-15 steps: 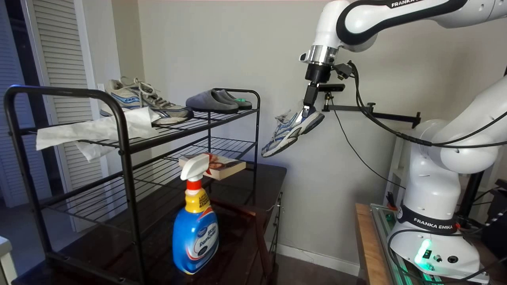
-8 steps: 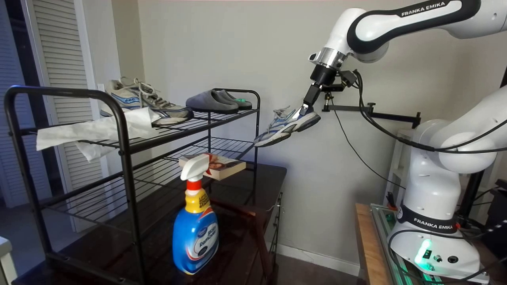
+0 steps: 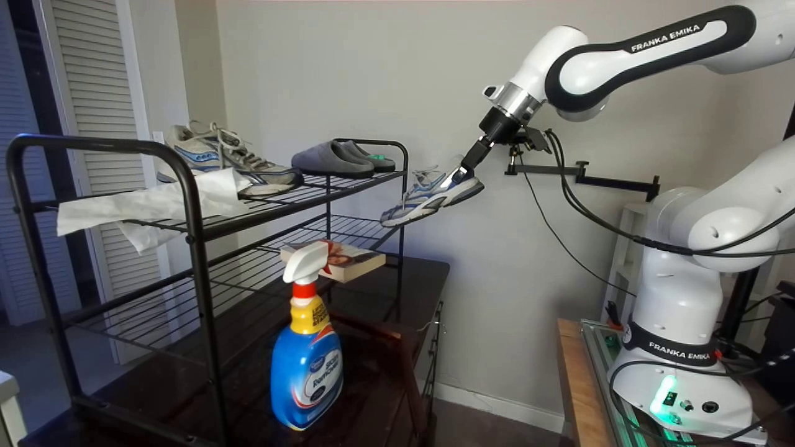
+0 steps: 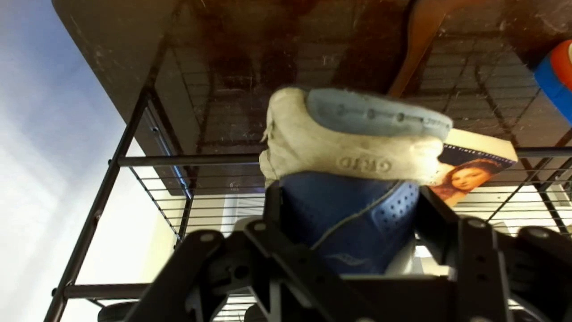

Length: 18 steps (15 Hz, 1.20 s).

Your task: Move the second left shoe to the second shelf

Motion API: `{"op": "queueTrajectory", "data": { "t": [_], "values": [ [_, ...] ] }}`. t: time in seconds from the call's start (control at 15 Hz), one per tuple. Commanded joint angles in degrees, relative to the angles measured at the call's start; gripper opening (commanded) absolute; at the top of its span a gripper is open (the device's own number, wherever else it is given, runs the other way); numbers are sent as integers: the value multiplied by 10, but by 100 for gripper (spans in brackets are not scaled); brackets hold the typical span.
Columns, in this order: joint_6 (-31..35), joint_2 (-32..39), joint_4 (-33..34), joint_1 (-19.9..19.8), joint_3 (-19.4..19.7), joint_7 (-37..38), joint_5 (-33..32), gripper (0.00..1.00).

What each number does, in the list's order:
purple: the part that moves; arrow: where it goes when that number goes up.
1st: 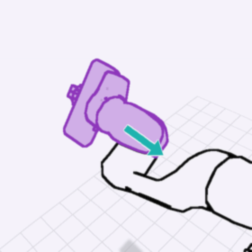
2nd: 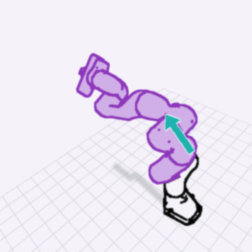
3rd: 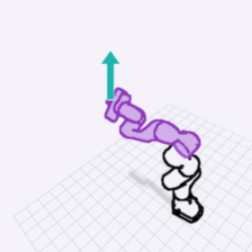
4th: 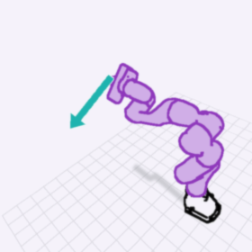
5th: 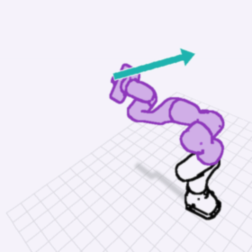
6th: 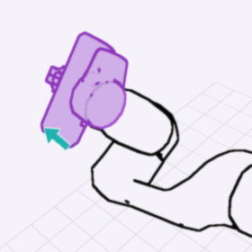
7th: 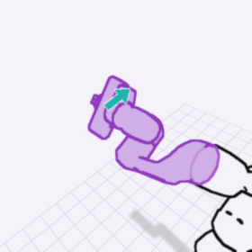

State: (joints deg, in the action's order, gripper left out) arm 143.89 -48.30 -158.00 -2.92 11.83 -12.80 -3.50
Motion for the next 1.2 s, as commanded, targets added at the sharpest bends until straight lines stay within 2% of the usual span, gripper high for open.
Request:
{"op": "queueTrajectory", "data": {
  "t": [0.0,0.13,0.33,0.4,0.47,0.53,0.6,0.87,1.13],
  "values": [
    [65,16,1,-11,-15,20,1,48],
    [83,26,1,-14,-18,24,-1,48],
    [43,29,1,-22,-22,25,-3,48],
    [54,29,0,-12,-14,13,2,48],
    [51,32,0,-13,-15,13,2,73],
    [51,34,0,-13,-15,13,2,73],
    [51,35,0,-13,-15,13,2,48],
    [85,42,0,-5,-2,13,15,48],
    [156,57,0,3,11,19,27,48]
  ]
}}
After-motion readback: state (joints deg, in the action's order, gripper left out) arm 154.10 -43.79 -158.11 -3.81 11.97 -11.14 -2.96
